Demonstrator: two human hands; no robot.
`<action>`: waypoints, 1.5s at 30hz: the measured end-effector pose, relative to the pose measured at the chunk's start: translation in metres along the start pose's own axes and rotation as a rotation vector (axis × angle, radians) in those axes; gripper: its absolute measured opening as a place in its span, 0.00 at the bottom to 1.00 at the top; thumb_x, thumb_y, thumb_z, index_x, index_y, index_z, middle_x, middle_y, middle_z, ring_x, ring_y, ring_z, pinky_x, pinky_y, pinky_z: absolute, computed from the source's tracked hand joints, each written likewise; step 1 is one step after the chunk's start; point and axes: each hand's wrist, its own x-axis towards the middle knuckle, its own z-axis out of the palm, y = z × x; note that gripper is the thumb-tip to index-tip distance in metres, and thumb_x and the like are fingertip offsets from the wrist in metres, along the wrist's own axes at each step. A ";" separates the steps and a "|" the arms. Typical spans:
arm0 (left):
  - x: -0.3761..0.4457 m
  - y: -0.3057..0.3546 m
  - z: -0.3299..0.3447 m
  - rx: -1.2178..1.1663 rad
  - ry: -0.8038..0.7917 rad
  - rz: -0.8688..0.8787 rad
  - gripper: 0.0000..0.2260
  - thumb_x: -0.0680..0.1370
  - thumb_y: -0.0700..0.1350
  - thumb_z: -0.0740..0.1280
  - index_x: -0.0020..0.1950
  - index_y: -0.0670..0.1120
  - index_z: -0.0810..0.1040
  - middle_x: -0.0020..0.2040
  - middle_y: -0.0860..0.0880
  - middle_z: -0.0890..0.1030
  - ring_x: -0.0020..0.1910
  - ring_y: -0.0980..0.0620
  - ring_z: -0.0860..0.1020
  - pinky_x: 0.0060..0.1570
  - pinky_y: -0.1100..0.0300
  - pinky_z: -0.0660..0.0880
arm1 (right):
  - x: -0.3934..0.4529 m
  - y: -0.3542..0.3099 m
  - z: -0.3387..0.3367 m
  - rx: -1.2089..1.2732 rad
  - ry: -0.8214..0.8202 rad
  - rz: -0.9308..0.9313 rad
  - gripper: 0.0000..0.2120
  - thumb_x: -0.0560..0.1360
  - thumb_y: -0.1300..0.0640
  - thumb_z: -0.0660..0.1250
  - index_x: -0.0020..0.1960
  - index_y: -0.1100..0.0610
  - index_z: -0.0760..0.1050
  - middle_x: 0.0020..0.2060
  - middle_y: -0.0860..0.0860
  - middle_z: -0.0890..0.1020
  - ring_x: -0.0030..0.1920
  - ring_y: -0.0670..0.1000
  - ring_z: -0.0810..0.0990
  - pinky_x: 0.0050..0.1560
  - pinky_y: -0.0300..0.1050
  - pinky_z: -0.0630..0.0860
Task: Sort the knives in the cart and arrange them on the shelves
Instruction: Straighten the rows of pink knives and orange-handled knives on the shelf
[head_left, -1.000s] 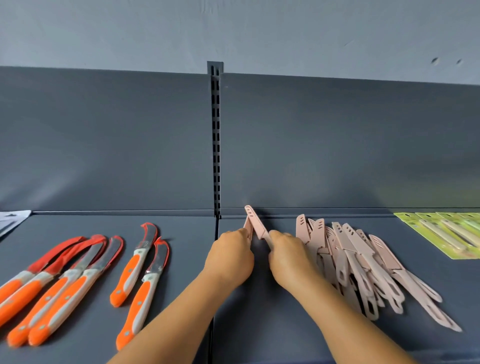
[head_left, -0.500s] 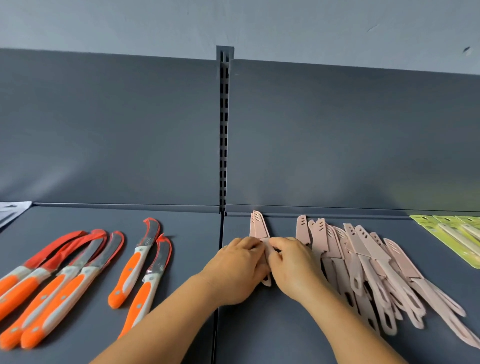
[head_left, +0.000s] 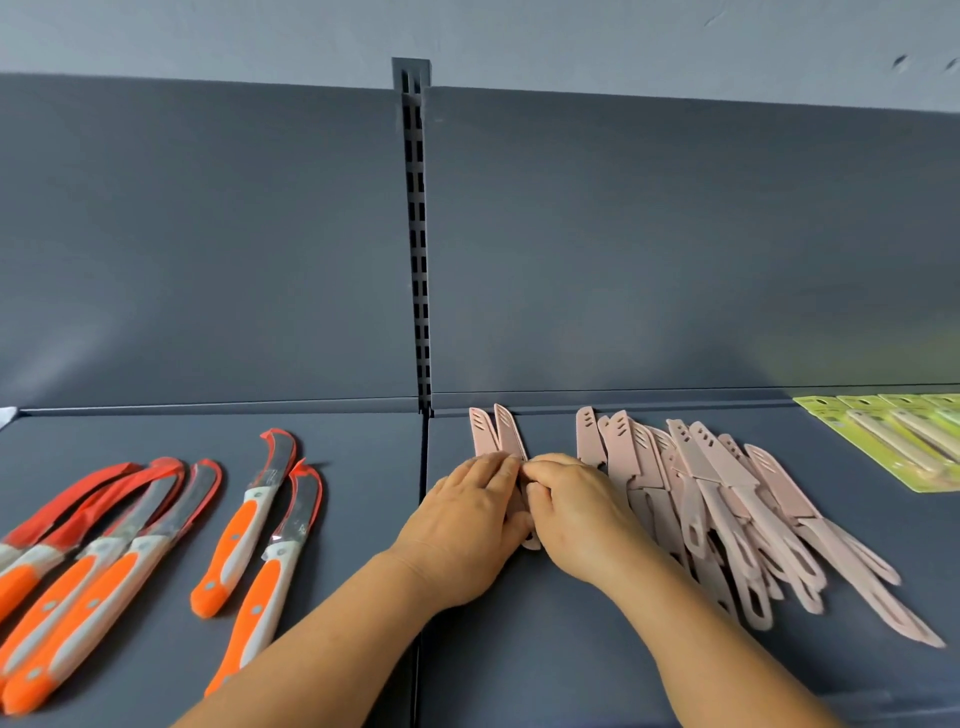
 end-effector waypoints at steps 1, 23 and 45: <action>0.000 -0.001 0.001 -0.004 -0.007 0.005 0.26 0.82 0.56 0.51 0.78 0.49 0.51 0.77 0.54 0.55 0.75 0.55 0.52 0.72 0.61 0.51 | 0.000 0.000 0.000 -0.012 -0.004 0.001 0.16 0.81 0.59 0.52 0.61 0.54 0.76 0.59 0.49 0.76 0.58 0.51 0.74 0.58 0.43 0.71; 0.001 -0.012 -0.003 -0.225 -0.062 0.001 0.18 0.81 0.49 0.59 0.70 0.48 0.66 0.72 0.53 0.57 0.58 0.49 0.75 0.53 0.69 0.64 | -0.005 0.001 -0.002 -0.004 -0.001 0.024 0.16 0.78 0.62 0.56 0.61 0.52 0.76 0.58 0.47 0.78 0.57 0.50 0.75 0.56 0.41 0.72; 0.002 0.006 0.001 -0.105 -0.103 0.036 0.26 0.79 0.58 0.59 0.73 0.49 0.63 0.75 0.54 0.59 0.70 0.49 0.66 0.66 0.56 0.66 | -0.001 -0.002 -0.016 -0.450 -0.017 0.278 0.20 0.73 0.65 0.63 0.64 0.56 0.70 0.53 0.56 0.77 0.54 0.57 0.76 0.41 0.45 0.67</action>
